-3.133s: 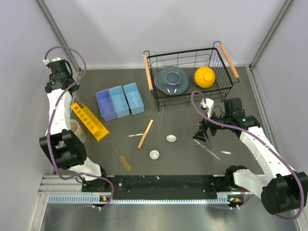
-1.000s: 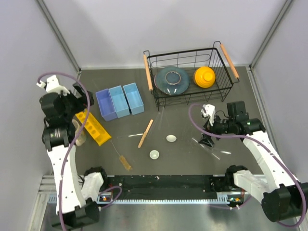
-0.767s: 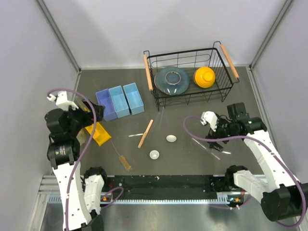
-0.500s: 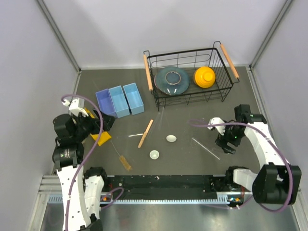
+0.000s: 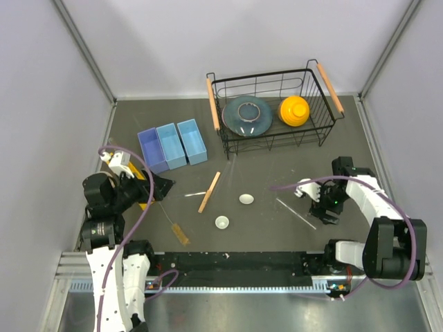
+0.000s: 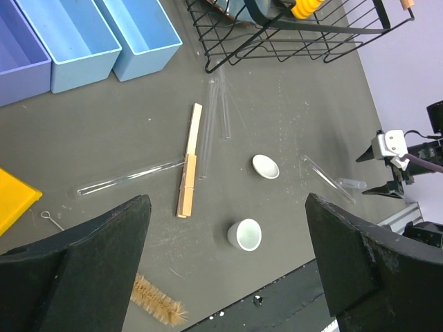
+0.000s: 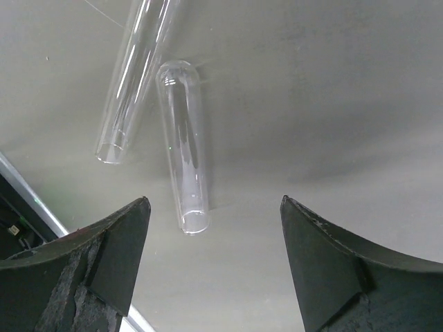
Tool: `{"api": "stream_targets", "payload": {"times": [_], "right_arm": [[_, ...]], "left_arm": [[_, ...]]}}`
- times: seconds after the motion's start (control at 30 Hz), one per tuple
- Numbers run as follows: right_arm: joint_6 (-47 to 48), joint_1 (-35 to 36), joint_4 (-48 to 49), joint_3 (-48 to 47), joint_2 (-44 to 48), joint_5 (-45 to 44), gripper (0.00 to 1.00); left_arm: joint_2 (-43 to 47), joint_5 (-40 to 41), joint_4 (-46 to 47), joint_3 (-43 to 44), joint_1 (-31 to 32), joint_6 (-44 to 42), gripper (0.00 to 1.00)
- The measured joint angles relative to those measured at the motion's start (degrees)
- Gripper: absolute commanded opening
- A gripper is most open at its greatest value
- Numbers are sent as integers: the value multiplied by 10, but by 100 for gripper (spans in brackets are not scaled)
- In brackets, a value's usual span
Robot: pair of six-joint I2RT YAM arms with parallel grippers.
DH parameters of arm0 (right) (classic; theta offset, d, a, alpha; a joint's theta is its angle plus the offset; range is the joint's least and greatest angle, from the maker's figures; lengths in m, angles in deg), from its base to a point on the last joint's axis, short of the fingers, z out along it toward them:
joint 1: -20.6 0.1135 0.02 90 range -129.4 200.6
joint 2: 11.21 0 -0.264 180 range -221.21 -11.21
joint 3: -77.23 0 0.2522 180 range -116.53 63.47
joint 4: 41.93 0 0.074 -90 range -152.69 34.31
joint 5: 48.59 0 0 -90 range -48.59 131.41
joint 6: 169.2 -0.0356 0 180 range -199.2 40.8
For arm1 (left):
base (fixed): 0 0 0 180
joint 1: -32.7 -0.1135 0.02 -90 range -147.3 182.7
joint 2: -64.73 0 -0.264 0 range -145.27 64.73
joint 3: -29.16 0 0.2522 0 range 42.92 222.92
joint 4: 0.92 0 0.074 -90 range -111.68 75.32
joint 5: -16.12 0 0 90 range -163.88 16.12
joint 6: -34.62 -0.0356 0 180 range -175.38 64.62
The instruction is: Organize the chemistry lab equipment
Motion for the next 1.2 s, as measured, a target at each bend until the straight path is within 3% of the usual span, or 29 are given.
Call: {"api": "stream_targets", "payload": {"times": [0.57,0.73,0.9,1.2], "right_arm": [[-14,16,95,51,-9,-8,58],[-34,16,106,47,-16,-8,42],[-60,16,116,24,-49,-13,33],[-105,12,141,-3,-82,2,27]], "left_arm": [[0,-26,-10,-8,1,11,99],[0,-42,-10,-16,1,26,99],[0,-82,8,-39,1,60,97],[-2,-142,66,-99,1,144,94]]}}
